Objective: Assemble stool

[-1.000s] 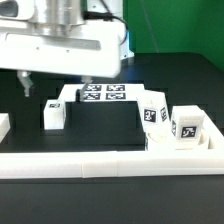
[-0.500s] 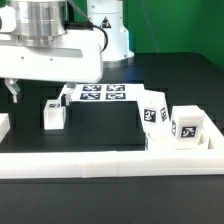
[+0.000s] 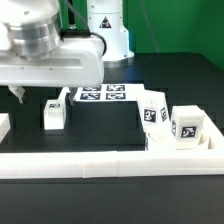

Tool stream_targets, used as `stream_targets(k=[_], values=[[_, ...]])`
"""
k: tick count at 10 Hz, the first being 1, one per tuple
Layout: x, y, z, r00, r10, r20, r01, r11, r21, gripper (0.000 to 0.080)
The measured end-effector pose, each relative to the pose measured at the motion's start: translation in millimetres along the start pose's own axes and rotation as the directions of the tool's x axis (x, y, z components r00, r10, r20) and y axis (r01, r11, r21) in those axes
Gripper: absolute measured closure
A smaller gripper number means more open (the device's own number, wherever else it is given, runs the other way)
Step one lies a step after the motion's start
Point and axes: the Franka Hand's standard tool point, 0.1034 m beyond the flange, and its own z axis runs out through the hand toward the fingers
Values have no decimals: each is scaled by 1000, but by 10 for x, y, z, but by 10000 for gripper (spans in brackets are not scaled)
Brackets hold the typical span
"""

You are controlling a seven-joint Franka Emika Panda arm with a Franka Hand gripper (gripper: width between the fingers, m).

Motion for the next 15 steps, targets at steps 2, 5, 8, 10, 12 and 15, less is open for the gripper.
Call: stream_targets(k=[2,5,8,10,12,15], values=[[-63,17,91,992,5,126,-8,1000,21,150],[-154,56,123,947,26,320,-34,999,19,150],[-173,20,156,882,-19,470,-2,999,45,150],[-296,-9,252,789,13,615,-49,998,41,150],[-202,-55,283,807,3,591,-37,998,46,150],[-241,-10,315,800,29,599,-65,997,39,150]])
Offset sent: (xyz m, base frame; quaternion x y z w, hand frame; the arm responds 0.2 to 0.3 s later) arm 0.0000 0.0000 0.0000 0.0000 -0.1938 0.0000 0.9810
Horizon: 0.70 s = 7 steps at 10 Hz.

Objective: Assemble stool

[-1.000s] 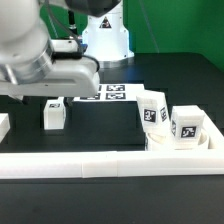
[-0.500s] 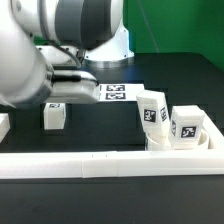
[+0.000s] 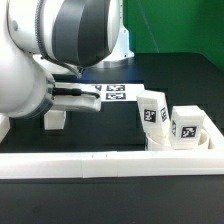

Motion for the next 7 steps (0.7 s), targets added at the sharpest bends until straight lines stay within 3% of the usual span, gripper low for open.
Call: stream_targets(k=[4,7], values=[[102,-7,91,1000,-16,-17,16,1000,6,150],[164,8,36,998,-22,-62,22,1000,-4,150]])
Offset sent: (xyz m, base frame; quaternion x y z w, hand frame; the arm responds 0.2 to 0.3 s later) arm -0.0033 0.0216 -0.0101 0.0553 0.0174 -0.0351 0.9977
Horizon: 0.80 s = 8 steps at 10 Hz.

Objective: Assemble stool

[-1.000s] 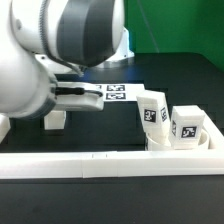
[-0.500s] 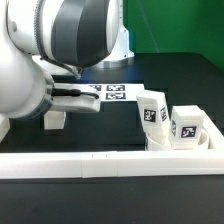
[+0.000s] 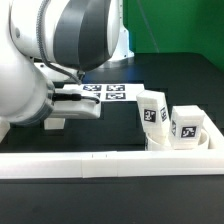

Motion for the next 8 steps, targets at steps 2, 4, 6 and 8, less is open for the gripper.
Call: stream_targets(k=[2,4,6,8], values=[[0,9,2,1000,4,0,-4,1000,1,182],[2,10,3,1000,7,0,-7,1000,1,360],[2,11,3,1000,7,0,-7,1000,1,465],[-5,7,-20,1000,6,-1,-6,1000,-5,465]])
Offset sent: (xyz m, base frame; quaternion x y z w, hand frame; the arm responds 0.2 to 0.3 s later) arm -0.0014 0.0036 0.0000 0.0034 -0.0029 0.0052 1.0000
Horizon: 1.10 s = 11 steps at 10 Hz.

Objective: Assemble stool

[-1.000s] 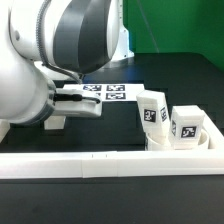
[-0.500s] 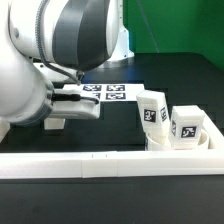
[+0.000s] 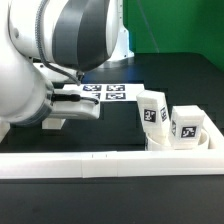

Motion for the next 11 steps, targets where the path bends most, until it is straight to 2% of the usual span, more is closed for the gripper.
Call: stream_targets(k=[1,3,5,7,9,10,11], values=[[-40,-10,-72,1000,-1,-3,1,1000,-18,465],[-212,-94,-248,1000,22,18,-21,999,-36,465],[-376,-204,-441,996,91,9,-91,995,-36,465],[-311,-152,-400,996,91,-3,-91,995,-34,465],[-258,-145,-452,995,88,-45,-90,995,-36,465],[-211,-149,-497,992,84,-90,-88,995,-39,465],[-201,-219,-596,981,75,-179,-84,996,-40,465]])
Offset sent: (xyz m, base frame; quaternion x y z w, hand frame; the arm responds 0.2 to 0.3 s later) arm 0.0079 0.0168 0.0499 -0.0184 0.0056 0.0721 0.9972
